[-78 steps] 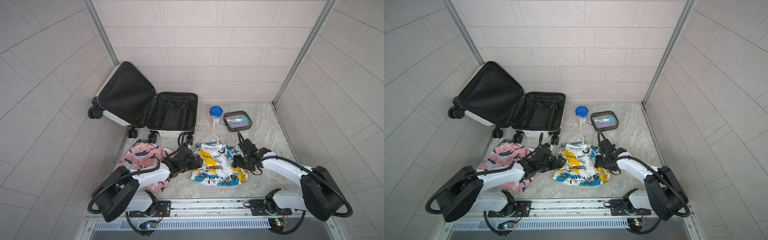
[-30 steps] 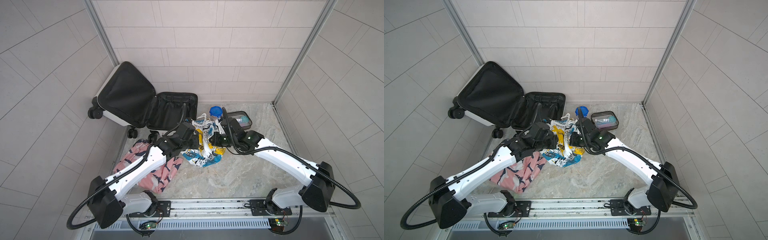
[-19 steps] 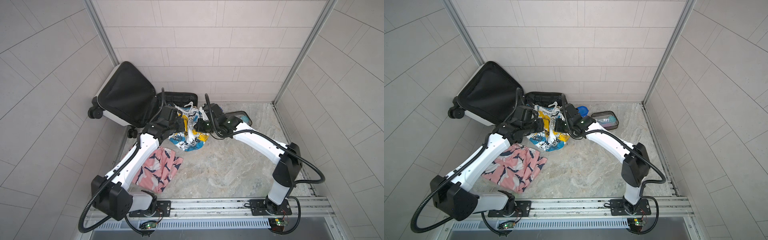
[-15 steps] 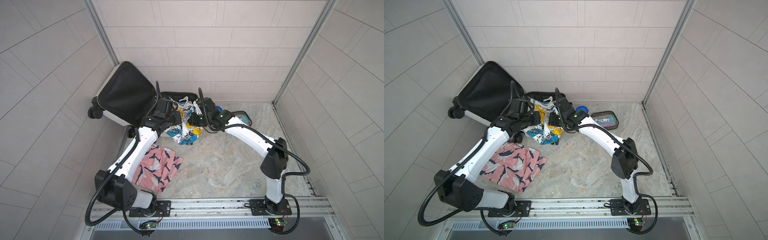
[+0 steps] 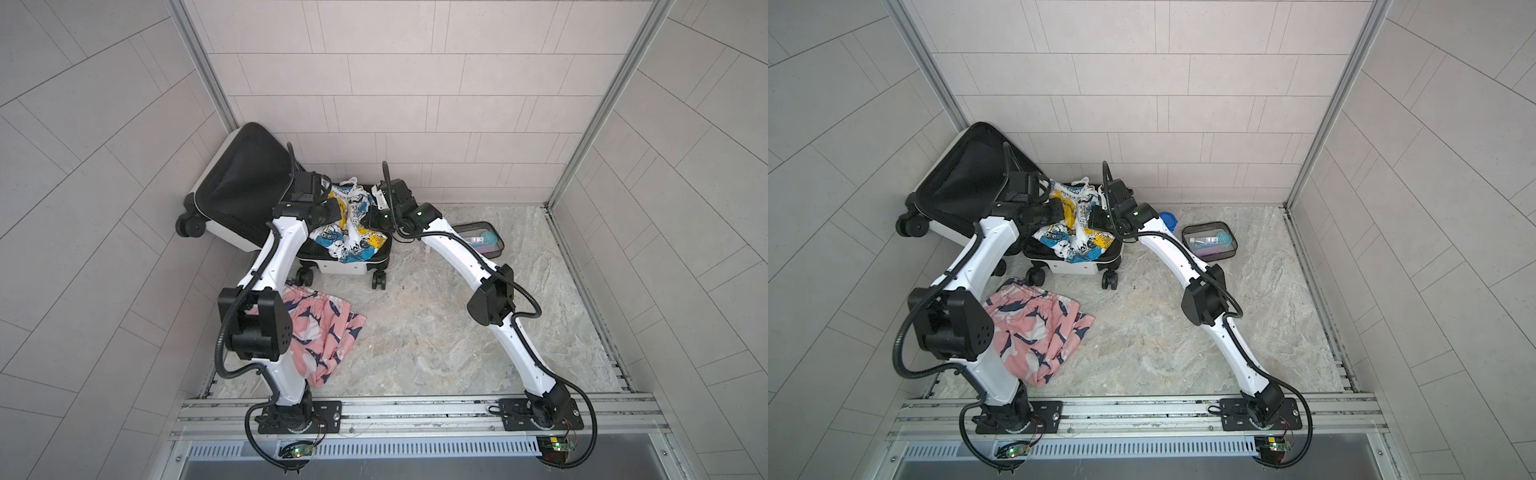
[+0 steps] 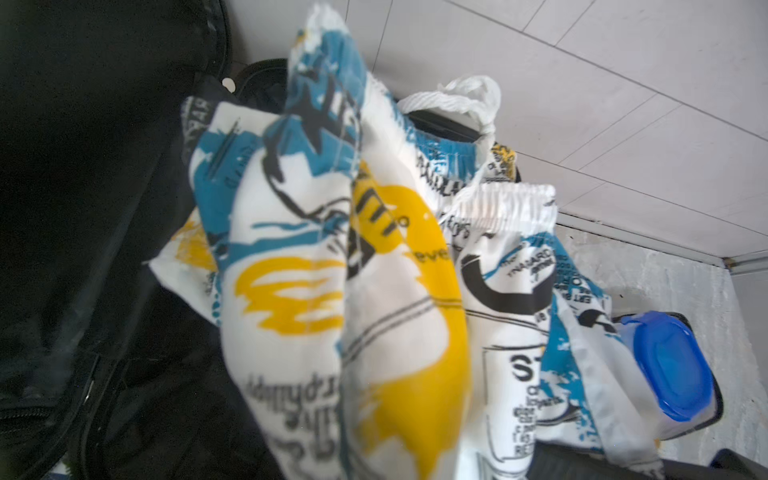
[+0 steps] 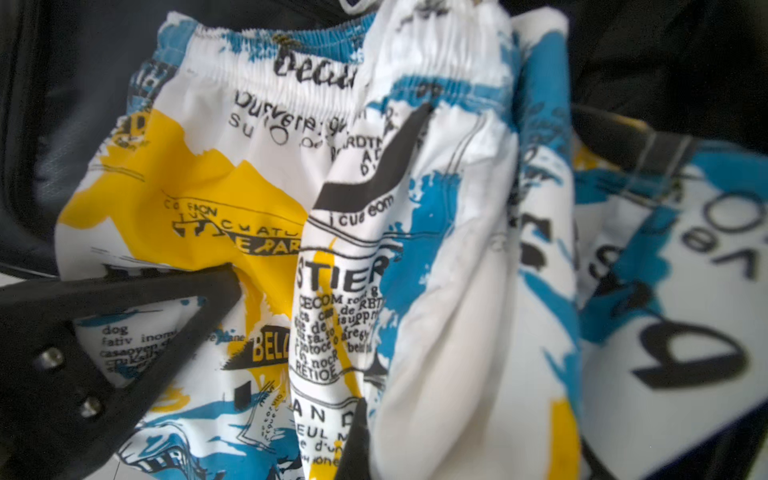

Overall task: Pack the luggage
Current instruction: 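Carry the held shorts with both grippers into the open suitcase, then open both grippers to release the shorts and raise them out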

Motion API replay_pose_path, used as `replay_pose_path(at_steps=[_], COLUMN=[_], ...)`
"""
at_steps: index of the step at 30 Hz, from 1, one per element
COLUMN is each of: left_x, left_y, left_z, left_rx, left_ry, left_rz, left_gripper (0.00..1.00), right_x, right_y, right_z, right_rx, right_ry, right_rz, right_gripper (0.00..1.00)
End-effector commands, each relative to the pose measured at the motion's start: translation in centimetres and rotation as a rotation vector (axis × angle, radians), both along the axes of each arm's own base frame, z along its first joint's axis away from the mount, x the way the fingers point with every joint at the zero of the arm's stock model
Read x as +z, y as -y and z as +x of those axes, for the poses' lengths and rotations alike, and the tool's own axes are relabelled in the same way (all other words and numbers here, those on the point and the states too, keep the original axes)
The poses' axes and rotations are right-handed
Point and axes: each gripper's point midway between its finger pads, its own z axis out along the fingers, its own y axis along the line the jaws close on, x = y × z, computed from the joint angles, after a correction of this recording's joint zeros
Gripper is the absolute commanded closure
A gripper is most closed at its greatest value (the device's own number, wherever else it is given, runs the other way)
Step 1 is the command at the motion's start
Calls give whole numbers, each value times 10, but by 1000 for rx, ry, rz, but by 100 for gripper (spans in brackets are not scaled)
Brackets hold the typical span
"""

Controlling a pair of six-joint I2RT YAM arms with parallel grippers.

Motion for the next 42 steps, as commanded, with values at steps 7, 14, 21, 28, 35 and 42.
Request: replay_pose_path(at_steps=[7,14,21,28,35,42], left_x=[-25,-50,-94,-129,-146,-152], left_y=[-17,-31,-46,-54,-65,-73], left_z=[41,58,67,71,70,67], left_rx=[0,20,34,48,77,106], left_ry=[-23,-74,-174,-259,-318,-349], left_rz=[-23,-21,-1,12,67,100], left_gripper=[100,100,100,100,100,100], right_x=[4,-13,-19,12,47,66], right_y=[0,-1,15,24,53,73], right_z=[37,48,55,44,32,21], right_rx=[-57,-93,-129,-109,-157,-180], right_ry=[67,61,46,97,160,193], right_rz=[107,109,74,34,-76,-163], right_gripper=[100,99,57,32,26,25])
